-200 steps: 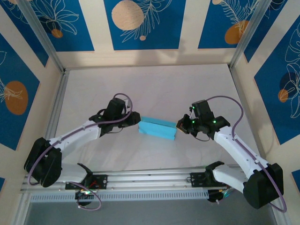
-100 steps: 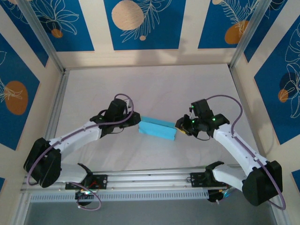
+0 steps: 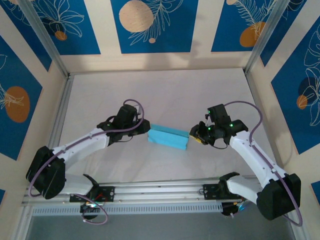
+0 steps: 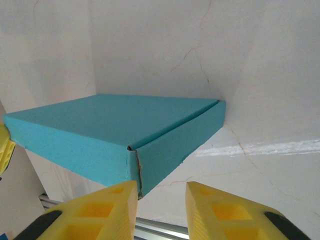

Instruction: Fold the paper box

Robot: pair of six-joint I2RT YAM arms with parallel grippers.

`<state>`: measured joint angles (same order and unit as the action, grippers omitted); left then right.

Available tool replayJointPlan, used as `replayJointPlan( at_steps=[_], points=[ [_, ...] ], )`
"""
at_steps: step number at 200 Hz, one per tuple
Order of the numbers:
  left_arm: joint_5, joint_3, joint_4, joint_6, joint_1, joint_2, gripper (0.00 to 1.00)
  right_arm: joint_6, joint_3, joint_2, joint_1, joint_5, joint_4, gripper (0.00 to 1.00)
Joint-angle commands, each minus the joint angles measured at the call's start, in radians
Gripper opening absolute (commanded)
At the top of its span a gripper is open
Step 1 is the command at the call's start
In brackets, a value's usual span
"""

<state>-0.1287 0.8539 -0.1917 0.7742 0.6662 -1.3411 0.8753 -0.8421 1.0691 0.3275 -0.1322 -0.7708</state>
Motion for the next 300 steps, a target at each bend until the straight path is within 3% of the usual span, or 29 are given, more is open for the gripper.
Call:
replayJointPlan(
  at_steps=[1,72,156,189,217,256,300],
  points=[
    [0.063,-0.036,-0.213,-0.039,0.006,-0.050,0.19,-0.015,0.014,-0.022,0.000,-0.035,0.010,0.31],
    [0.058,-0.010,-0.222,-0.040,0.011,-0.070,0.18,-0.026,0.035,0.003,0.012,-0.054,0.069,0.30],
    [0.052,-0.037,-0.204,-0.048,0.013,-0.080,0.18,-0.046,0.080,0.069,0.041,0.008,0.041,0.18],
    [0.046,-0.038,-0.212,-0.055,0.020,-0.062,0.18,-0.072,0.060,0.022,0.065,0.035,0.010,0.17],
    [0.063,-0.076,-0.238,-0.045,0.031,0.033,0.18,-0.084,0.085,-0.080,0.135,0.080,-0.009,0.17],
    [0.073,-0.195,-0.251,0.030,0.093,0.157,0.20,0.015,0.185,-0.173,0.285,0.168,-0.022,0.17],
    [0.069,-0.273,-0.302,0.107,0.139,0.254,0.31,0.087,0.216,-0.215,0.381,0.232,-0.047,0.19]
  ],
)
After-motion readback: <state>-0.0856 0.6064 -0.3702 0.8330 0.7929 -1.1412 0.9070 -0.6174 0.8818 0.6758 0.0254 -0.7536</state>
